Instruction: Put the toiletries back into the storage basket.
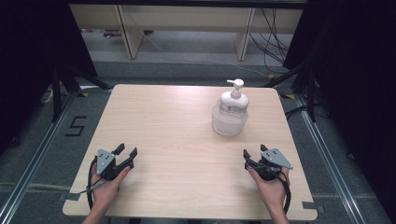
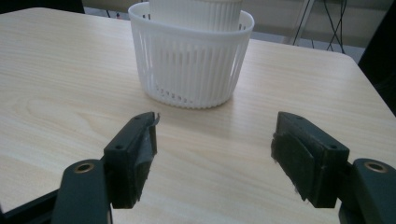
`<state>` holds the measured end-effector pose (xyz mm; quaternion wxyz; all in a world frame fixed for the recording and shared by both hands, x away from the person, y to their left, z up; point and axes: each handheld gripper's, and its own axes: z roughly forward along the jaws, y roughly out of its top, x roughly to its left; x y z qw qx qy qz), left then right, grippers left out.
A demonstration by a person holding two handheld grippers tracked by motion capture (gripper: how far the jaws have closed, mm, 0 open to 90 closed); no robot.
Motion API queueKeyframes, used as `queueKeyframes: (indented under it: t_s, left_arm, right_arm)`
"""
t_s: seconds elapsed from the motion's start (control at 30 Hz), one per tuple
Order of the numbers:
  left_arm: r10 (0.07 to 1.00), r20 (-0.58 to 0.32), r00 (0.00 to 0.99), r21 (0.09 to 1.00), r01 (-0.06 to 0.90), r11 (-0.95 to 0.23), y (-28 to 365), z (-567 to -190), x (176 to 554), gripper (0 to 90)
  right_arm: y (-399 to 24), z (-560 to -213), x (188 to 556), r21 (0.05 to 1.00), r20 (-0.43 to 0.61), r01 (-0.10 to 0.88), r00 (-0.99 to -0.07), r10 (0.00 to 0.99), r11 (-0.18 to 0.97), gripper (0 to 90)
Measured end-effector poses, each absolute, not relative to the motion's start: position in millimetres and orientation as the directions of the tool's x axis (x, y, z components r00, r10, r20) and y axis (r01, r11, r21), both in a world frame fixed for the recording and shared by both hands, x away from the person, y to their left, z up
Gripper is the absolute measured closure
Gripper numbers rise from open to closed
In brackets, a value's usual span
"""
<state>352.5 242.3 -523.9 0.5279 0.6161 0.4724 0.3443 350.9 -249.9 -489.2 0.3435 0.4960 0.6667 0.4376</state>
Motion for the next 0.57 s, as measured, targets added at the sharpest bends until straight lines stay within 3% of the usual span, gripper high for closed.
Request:
queueKeyframes:
  t_s: [0.57]
  left_arm:
    - [0.944, -0.077, 0.321, 0.975, 0.221, 0.004, 242.2, -523.8, 352.6, 42.7]
  right_arm:
    - [-247.3, -499.5, 342.1, 0.924, 0.001, 0.368, -0.275, 0.962, 0.104, 31.1]
